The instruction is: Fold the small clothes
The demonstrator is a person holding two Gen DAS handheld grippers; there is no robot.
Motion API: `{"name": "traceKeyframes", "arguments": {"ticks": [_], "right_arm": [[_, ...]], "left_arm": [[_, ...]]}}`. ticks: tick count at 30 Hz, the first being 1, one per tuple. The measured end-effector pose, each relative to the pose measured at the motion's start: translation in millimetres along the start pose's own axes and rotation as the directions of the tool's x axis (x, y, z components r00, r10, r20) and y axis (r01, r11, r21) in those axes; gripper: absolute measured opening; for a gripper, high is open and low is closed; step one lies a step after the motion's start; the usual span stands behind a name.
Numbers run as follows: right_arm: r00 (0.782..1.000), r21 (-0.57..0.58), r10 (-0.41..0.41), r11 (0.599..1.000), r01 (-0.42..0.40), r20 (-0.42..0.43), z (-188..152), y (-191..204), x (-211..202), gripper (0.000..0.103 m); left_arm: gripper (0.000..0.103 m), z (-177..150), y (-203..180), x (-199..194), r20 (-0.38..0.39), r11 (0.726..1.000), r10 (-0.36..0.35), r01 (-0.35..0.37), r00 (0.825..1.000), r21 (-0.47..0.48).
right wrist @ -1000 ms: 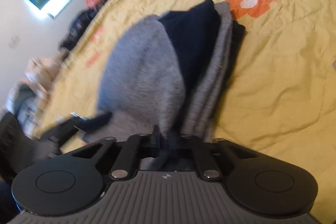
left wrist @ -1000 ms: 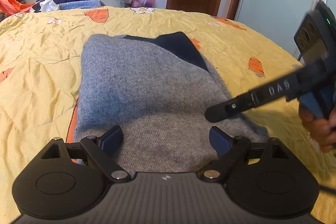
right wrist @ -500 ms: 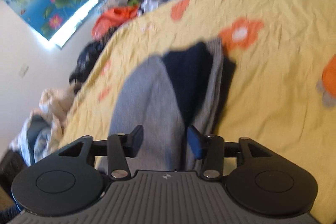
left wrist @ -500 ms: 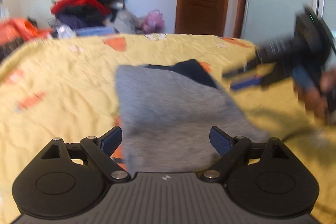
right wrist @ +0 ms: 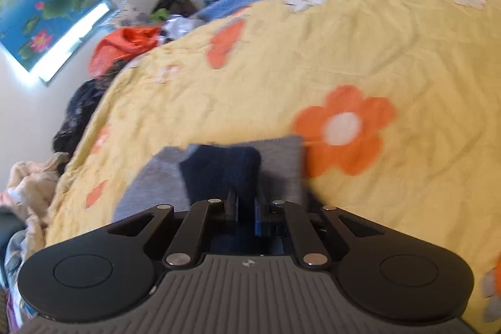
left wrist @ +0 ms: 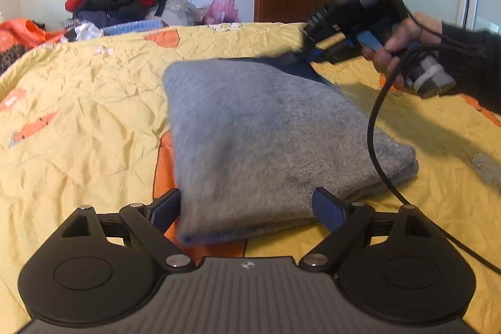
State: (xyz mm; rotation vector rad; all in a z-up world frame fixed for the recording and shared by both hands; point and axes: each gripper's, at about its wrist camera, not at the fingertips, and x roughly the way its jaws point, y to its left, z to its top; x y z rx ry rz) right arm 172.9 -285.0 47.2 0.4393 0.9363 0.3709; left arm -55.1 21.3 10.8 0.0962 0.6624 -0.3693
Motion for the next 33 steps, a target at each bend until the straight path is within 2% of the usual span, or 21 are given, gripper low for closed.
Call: {"name": "traceKeyframes", "arguments": {"ticks": [3,5,6,7,9,11,13,15,16,17,18,19,20,23,25,26,27,28,29,31,33], "right_arm": [[0.997,0.048,0.072,0.996,-0.072,-0.007,-9.7,-10.1,-10.8,0.015],[0.995,0.055,0.097,0.994,-0.098,0.03,-15.6,-3.8,-32.8,0.036],[0.991,0.059,0.112,0.991,-0.116,0.07,-18.4,-1.8,-44.2,0.056],[0.986,0.064,0.122,0.989,-0.13,0.117,-21.2,-0.8,-55.2,0.075],[0.986,0.057,0.114,0.991,-0.122,0.125,-23.3,-0.1,-58.6,0.096],[0.995,0.064,0.066,0.995,-0.072,0.081,-22.1,-2.2,-47.0,0.095],[0.999,0.094,0.04,0.995,-0.043,0.029,-24.1,-5.4,-31.0,0.091],[0.998,0.089,0.055,0.995,-0.054,-0.013,-30.6,-2.1,-17.3,0.09],[0.998,0.056,0.063,0.996,-0.063,0.004,-34.5,3.2,-15.8,0.09],[0.998,0.036,0.067,0.997,-0.067,-0.005,-36.6,8.4,-12.7,0.086],[0.998,0.017,0.065,0.998,-0.065,-0.006,-38.8,12.5,-10.6,0.07],[0.998,0.008,0.066,0.998,-0.065,-0.02,-39.8,14.3,-6.5,0.041],[0.996,-0.005,0.084,0.996,-0.084,-0.006,-41.7,15.4,-7.6,0.035],[0.994,-0.146,0.086,0.986,-0.076,0.064,-53.9,30.3,-24.5,0.031],[0.994,-0.134,0.084,0.988,-0.074,0.066,-58.5,24.3,-27.8,0.033],[0.996,-0.099,0.072,0.993,-0.066,0.058,-59.6,17.5,-26.8,0.036],[0.996,-0.054,0.072,0.996,-0.069,0.061,-61.9,10.1,-28.3,0.049],[0.995,-0.015,0.074,0.997,-0.073,0.063,-67.2,4.7,-33.8,0.059],[0.995,-0.001,0.081,0.997,-0.081,0.055,-72.4,3.6,-40.7,0.062],[0.995,0.006,0.097,0.995,-0.097,0.027,-89.2,4.4,-57.5,0.077],[0.987,0.021,0.157,0.987,-0.156,-0.031,-113.1,4.4,-71.3,0.079]], "left_arm": [[0.091,9.9,12.9,-10.4,0.016,0.994,-0.069,0.07,0.997,-0.08],[0.091,25.8,29.9,-18.4,0.067,0.984,-0.094,0.103,0.993,-0.146],[0.091,36.6,41.5,-20.1,0.096,0.976,-0.099,0.115,0.991,-0.186],[0.091,46.6,53.9,-19.3,0.122,0.963,-0.101,0.128,0.987,-0.236],[0.091,64.3,79.7,-4.7,0.136,0.925,-0.114,0.155,0.984,-0.347],[0.091,78.1,104.3,28.1,0.093,0.869,-0.163,0.187,0.982,-0.458],[0.091,85.9,120.5,62.4,0.036,0.825,-0.157,0.152,0.987,-0.545],[0.09,91.5,126.9,89.0,-0.01,0.803,-0.157,0.122,0.988,-0.583],[0.087,93.7,127.0,98.4,-0.022,0.798,-0.159,0.115,0.987,-0.592],[0.06,95.6,126.0,105.9,-0.028,0.796,-0.172,0.122,0.985,-0.593],[0.045,97.6,124.0,114.3,-0.041,0.794,-0.207,0.144,0.977,-0.591],[0.04,98.6,120.7,117.2,-0.042,0.798,-0.205,0.142,0.978,-0.585],[0.034,102.2,114.5,115.2,-0.034,0.825,-0.179,0.131,0.983,-0.55],[0.032,107.4,88.1,93.4,0.014,0.92,-0.104,0.101,0.994,-0.38],[0.035,102.2,74.6,83.7,0.04,0.964,-0.056,0.065,0.998,-0.257],[0.039,97.0,70.0,82.8,0.029,0.975,-0.021,0.027,0.999,-0.219],[0.041,90.4,67.7,79.0,0.023,0.98,0.015,-0.01,1.0,-0.201],[0.05,83.5,67.5,71.6,0.031,0.98,0.03,-0.023,0.999,-0.2],[0.068,76.2,68.9,61.3,0.04,0.977,0.03,-0.021,0.999,-0.214],[0.09,61.0,73.6,41.2,0.03,0.962,0.005,0.003,1.0,-0.272],[0.09,43.4,78.9,26.4,0.016,0.931,-0.081,0.081,0.997,-0.356]]}}
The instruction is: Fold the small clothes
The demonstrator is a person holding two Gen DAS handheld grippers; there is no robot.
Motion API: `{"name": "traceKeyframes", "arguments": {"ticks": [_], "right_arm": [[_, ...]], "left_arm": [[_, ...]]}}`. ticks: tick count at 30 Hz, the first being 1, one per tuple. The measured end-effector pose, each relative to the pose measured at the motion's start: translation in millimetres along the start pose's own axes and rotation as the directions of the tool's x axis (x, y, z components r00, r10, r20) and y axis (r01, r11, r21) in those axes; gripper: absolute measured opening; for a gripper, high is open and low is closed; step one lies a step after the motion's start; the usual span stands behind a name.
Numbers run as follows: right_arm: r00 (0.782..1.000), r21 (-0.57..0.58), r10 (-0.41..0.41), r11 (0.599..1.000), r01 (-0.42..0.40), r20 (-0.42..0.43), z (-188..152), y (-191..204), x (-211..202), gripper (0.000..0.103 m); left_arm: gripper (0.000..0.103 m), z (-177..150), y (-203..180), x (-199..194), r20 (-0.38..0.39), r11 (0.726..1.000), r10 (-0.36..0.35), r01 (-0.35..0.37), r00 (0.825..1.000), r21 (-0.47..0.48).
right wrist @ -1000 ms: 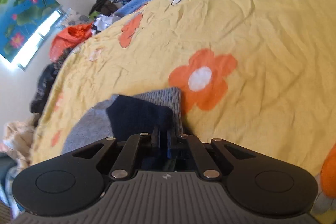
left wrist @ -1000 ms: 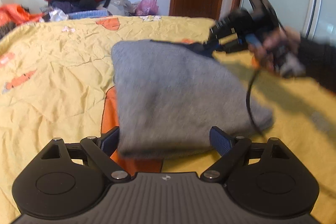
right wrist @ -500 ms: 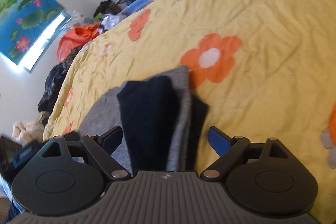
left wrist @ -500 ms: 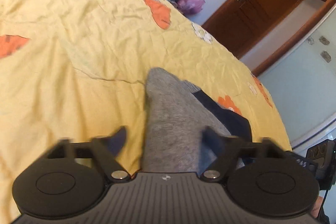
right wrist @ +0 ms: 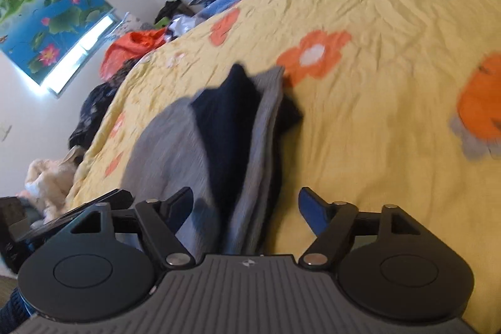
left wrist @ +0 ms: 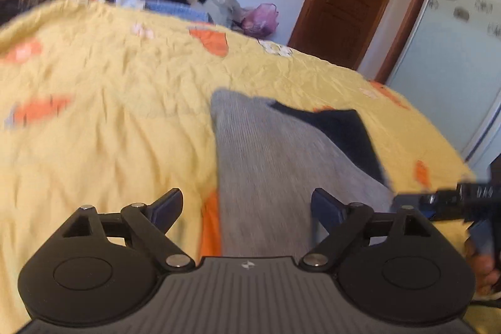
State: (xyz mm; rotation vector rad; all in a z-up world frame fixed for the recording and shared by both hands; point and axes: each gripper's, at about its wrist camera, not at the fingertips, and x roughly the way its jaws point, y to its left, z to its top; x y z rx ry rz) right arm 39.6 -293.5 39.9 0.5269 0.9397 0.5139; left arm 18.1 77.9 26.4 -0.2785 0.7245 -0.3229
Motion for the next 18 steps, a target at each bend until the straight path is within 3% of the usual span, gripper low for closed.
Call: {"name": "traceKeyframes", "arguments": {"ticks": [2,4,5,6,7,8,9,11,15,18], "right_arm": [[0.997,0.025,0.064,0.998,-0.063,-0.043,-22.6,2.4,-10.8,0.078],[0.991,0.072,0.113,0.992,-0.107,-0.072,-36.3,3.6,-16.6,0.077],[0.987,0.094,0.135,0.987,-0.127,-0.086,-40.0,3.3,-15.9,0.076],[0.984,0.11,0.147,0.985,-0.136,-0.098,-43.4,3.2,-14.1,0.068],[0.985,0.115,0.135,0.986,-0.123,-0.105,-45.1,3.9,-11.5,0.052],[0.986,0.114,0.11,0.989,-0.096,-0.123,-46.1,4.2,-7.3,0.037],[0.987,0.102,0.104,0.991,-0.091,-0.122,-48.6,5.1,-6.6,0.025],[0.988,0.048,0.078,0.996,-0.073,-0.129,-53.3,14.3,-12.1,0.025],[0.987,0.003,0.079,0.997,-0.079,-0.139,-70.0,26.9,-30.6,0.025],[0.994,-0.003,0.066,0.998,-0.067,-0.092,-80.9,23.7,-31.6,0.034]], "left_arm": [[0.089,-17.0,6.6,-5.1,-0.084,0.991,-0.1,0.092,0.991,-0.093],[0.088,-29.7,9.2,-9.7,-0.077,0.975,-0.164,0.15,0.983,-0.162],[0.085,-31.4,8.7,-9.9,-0.084,0.967,-0.193,0.176,0.978,-0.183],[0.077,-30.6,9.4,-7.3,-0.097,0.959,-0.21,0.185,0.973,-0.216],[0.05,-29.8,9.5,-3.7,-0.115,0.954,-0.213,0.181,0.97,-0.24],[0.017,-28.9,9.8,0.8,-0.139,0.954,-0.207,0.169,0.968,-0.246],[0.018,-27.7,10.7,6.5,-0.17,0.955,-0.205,0.159,0.964,-0.25],[0.017,-27.6,9.1,1.1,-0.169,0.962,-0.183,0.141,0.968,-0.234],[0.017,-36.2,-2.5,-18.8,-0.168,0.987,-0.138,0.121,0.976,-0.104],[0.026,-46.0,-3.5,-19.5,-0.132,0.996,-0.09,0.087,0.987,-0.027]]}}
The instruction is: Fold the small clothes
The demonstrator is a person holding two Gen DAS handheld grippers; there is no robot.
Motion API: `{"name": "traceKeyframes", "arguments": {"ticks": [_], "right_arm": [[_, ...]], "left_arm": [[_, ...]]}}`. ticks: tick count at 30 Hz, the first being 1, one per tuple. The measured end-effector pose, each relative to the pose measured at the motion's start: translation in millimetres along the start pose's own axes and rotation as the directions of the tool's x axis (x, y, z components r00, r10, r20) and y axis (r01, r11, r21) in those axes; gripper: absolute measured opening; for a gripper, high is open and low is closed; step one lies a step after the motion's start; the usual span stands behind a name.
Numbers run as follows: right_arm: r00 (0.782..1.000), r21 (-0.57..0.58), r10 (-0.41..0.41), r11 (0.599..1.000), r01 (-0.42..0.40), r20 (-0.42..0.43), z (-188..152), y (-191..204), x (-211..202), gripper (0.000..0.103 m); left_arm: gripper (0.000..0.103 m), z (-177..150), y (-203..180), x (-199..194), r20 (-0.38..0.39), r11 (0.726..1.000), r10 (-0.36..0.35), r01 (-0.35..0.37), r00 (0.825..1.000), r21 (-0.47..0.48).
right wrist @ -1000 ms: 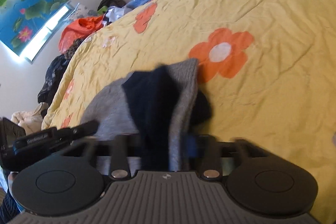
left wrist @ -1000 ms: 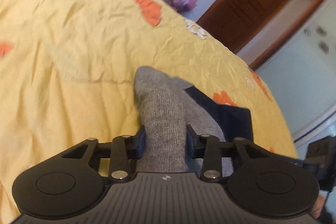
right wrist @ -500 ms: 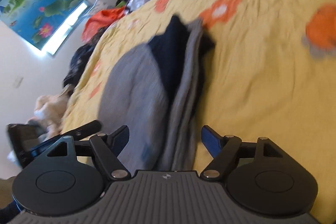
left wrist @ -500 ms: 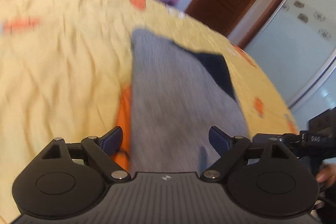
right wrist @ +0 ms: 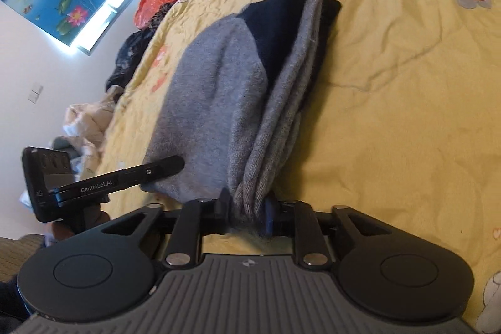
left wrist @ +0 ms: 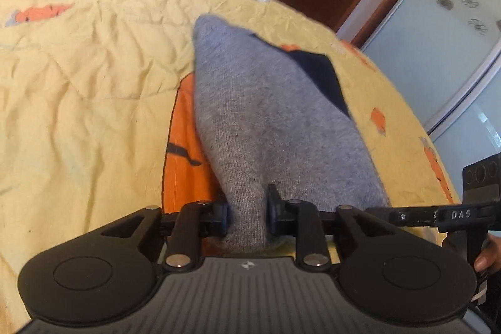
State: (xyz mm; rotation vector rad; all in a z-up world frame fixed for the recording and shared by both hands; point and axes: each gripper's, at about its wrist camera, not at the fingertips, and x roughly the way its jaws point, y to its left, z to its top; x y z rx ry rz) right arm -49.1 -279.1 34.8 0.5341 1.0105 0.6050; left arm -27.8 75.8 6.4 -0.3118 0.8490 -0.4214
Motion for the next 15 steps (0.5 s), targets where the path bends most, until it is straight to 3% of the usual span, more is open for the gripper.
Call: {"name": "traceKeyframes", "arguments": {"ticks": [1,2,4,5,6,7,8,10,13,14,15], "right_arm": [[1.0,0.023,0.0,1.0,0.0,0.003,0.3,-0.6,-3.3,0.038],[1.0,0.033,-0.023,0.999,0.023,0.01,1.3,2.0,-8.6,0.042],[0.991,-0.019,-0.106,0.994,0.108,0.08,-1.6,15.2,-29.3,0.056],[0.977,-0.084,-0.163,0.981,0.176,0.137,-4.6,25.0,-42.4,0.058],[0.948,-0.16,-0.243,0.947,0.278,0.207,-9.1,36.4,-55.2,0.059],[0.903,-0.233,-0.327,0.889,0.394,0.277,-15.5,48.5,-66.1,0.061],[0.837,-0.305,-0.415,0.795,0.524,0.357,-23.1,59.6,-76.5,0.064],[0.71,-0.389,-0.527,0.599,0.7,0.467,-38.7,69.0,-98.9,0.087],[0.574,-0.383,-0.626,0.428,0.819,0.528,-50.0,54.9,-150.5,0.093],[0.495,-0.357,-0.682,0.349,0.867,0.538,-51.5,42.4,-174.0,0.093],[0.402,-0.316,-0.737,0.264,0.911,0.543,-51.0,28.7,-197.7,0.093]], "left_arm": [[0.034,-0.5,-4.5,-2.8,0.003,1.0,0.025,-0.025,1.0,0.019],[0.05,-0.7,-10.4,-9.4,0.008,0.997,0.066,-0.066,0.998,0.041],[0.072,-4.7,-21.8,-32.0,0.095,0.985,0.139,-0.148,0.986,0.095],[0.079,-8.9,-26.9,-44.3,0.165,0.976,0.157,-0.178,0.974,0.123],[0.081,-13.4,-31.6,-55.4,0.23,0.966,0.174,-0.211,0.958,0.15],[0.083,-17.0,-35.3,-64.5,0.279,0.954,0.195,-0.248,0.94,0.17],[0.083,-18.6,-38.6,-71.5,0.308,0.942,0.216,-0.281,0.926,0.184],[0.083,-21.3,-41.5,-83.7,0.335,0.928,0.245,-0.321,0.91,0.192],[0.083,-27.4,-33.7,-105.5,0.37,0.904,0.278,-0.372,0.887,0.212],[0.083,-27.3,-29.0,-112.7,0.378,0.879,0.291,-0.401,0.879,0.257],[0.086,-26.1,-21.4,-120.9,0.398,0.841,0.318,-0.45,0.861,0.301]]}}
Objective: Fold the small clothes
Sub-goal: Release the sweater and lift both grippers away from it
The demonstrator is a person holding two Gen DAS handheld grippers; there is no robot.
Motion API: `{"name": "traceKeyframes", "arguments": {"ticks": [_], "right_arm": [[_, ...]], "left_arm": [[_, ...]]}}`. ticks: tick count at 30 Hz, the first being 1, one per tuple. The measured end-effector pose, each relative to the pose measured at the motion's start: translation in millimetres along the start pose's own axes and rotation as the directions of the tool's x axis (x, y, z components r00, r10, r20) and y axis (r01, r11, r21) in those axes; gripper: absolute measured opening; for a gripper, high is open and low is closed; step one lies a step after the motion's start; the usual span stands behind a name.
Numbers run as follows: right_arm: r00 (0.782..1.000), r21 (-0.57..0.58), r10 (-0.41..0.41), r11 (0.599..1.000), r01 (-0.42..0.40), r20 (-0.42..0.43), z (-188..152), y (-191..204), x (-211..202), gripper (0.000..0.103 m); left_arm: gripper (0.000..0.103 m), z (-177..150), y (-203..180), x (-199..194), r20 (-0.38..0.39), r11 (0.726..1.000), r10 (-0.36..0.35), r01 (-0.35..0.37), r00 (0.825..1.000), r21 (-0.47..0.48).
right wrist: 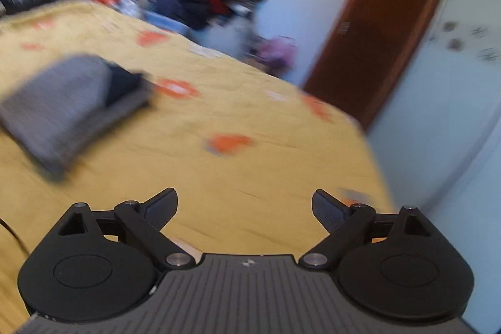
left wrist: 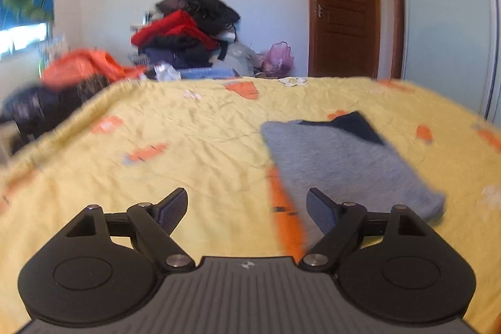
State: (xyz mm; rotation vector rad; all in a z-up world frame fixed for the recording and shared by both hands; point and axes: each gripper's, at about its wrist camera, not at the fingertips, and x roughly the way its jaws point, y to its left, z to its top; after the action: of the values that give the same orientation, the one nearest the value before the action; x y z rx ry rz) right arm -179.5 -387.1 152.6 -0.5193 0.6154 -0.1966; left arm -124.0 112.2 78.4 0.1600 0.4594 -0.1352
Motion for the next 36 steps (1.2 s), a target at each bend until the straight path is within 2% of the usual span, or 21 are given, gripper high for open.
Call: {"name": "traceKeyframes", "arguments": {"ticks": [2,4,5,6,7,8,9,10,11,12,13,15,16,17,19,21,24,27,30,31,36], "right_arm": [[0.981,-0.029,-0.184,0.983,0.182,-0.061,-13.4,-45.5,-1.3,0.093],[0.925,-0.095,-0.376,0.924,0.37,-0.06,-22.5,-68.4,-3.4,0.094],[0.893,-0.138,-0.45,0.886,0.443,-0.026,-24.8,-67.8,-4.5,0.094],[0.872,-0.175,-0.489,0.856,0.486,0.029,-23.2,-58.4,-5.1,0.095],[0.87,-0.181,-0.486,0.851,0.492,0.079,-19.8,-44.7,-6.8,0.099],[0.892,-0.156,-0.437,0.879,0.451,0.118,-14.1,-25.5,-10.0,0.102],[0.937,-0.098,-0.324,0.936,0.337,0.133,-4.2,-2.5,-13.3,0.102],[0.976,-0.022,-0.174,0.984,0.178,0.129,3.0,16.3,-16.4,0.102],[0.992,0.063,-0.02,0.998,0.012,0.123,9.0,32.9,-15.5,0.102],[0.979,0.165,0.167,0.969,-0.185,0.114,17.3,54.7,-10.1,0.102],[0.944,0.236,0.312,0.915,-0.328,0.106,22.8,75.5,-3.5,0.102],[0.881,0.298,0.465,0.832,-0.469,0.087,28.8,119.0,10.1,0.102],[0.865,0.288,0.496,0.82,-0.494,0.071,32.0,140.6,16.5,0.102],[0.866,0.274,0.498,0.828,-0.49,0.044,33.7,159.2,21.7,0.102],[0.886,0.26,0.464,0.858,-0.443,-0.022,35.6,191.0,29.5,0.102],[0.891,0.272,0.445,0.871,-0.409,-0.084,34.5,208.8,40.2,0.101],[0.898,0.34,0.433,0.858,-0.384,-0.079,33.4,213.2,43.7,0.103],[0.917,0.367,0.391,0.867,-0.337,-0.08,33.3,221.6,41.1,0.103],[0.943,0.405,0.332,0.867,-0.291,-0.033,24.1,228.6,38.3,0.103],[0.95,0.416,0.309,0.87,-0.265,-0.041,23.5,230.3,36.4,0.103],[0.955,0.426,0.295,0.87,-0.249,-0.044,24.2,230.9,40.4,0.103]], "left_arm": [[0.096,0.3,25.7,0.9,0.016,0.989,0.119,-0.12,0.993,0.088],[0.096,6.5,48.6,11.9,-0.006,0.972,0.211,-0.209,0.977,0.105],[0.096,9.7,54.6,16.8,-0.009,0.971,0.226,-0.224,0.974,0.08],[0.096,12.3,55.9,20.2,-0.002,0.975,0.22,-0.22,0.976,0.038],[0.096,13.4,51.5,23.6,0.002,0.981,0.196,-0.196,0.981,-0.005],[0.096,13.1,43.6,27.1,0.0,0.986,0.161,-0.161,0.987,-0.049],[0.096,11.2,33.1,31.2,-0.009,0.988,0.122,-0.122,0.993,-0.096],[0.096,6.6,17.6,37.2,-0.029,0.986,0.074,-0.078,0.997,-0.145],[0.096,1.8,3.2,42.3,-0.053,0.983,0.025,-0.034,0.998,-0.181],[0.096,-3.8,-11.2,46.8,-0.077,0.978,-0.028,0.011,0.997,-0.209],[0.096,-11.4,-28.0,50.5,-0.099,0.972,-0.073,0.049,0.992,-0.23],[0.096,-23.8,-53.2,55.4,-0.123,0.965,-0.116,0.083,0.986,-0.248],[0.096,-29.1,-62.4,57.5,-0.134,0.964,-0.131,0.095,0.982,-0.248],[0.096,-34.1,-70.7,59.0,-0.143,0.966,-0.139,0.102,0.98,-0.237],[0.096,-42.0,-83.3,60.0,-0.164,0.974,-0.135,0.1,0.977,-0.205],[0.096,-41.2,-85.3,61.8,-0.193,0.976,-0.13,0.091,0.973,-0.2],[0.096,-40.5,-84.4,62.6,-0.204,0.968,-0.148,0.1,0.968,-0.228],[0.098,-41.1,-92.2,65.3,-0.21,0.98,-0.119,0.081,0.971,-0.181],[0.102,-40.6,-99.9,70.7,-0.23,0.99,-0.102,0.076,0.968,-0.119],[0.103,-40.8,-99.5,72.2,-0.231,0.99,-0.102,0.076,0.968,-0.118],[0.103,-42.3,-99.9,70.9,-0.227,0.99,-0.097,0.071,0.969,-0.118]]}}
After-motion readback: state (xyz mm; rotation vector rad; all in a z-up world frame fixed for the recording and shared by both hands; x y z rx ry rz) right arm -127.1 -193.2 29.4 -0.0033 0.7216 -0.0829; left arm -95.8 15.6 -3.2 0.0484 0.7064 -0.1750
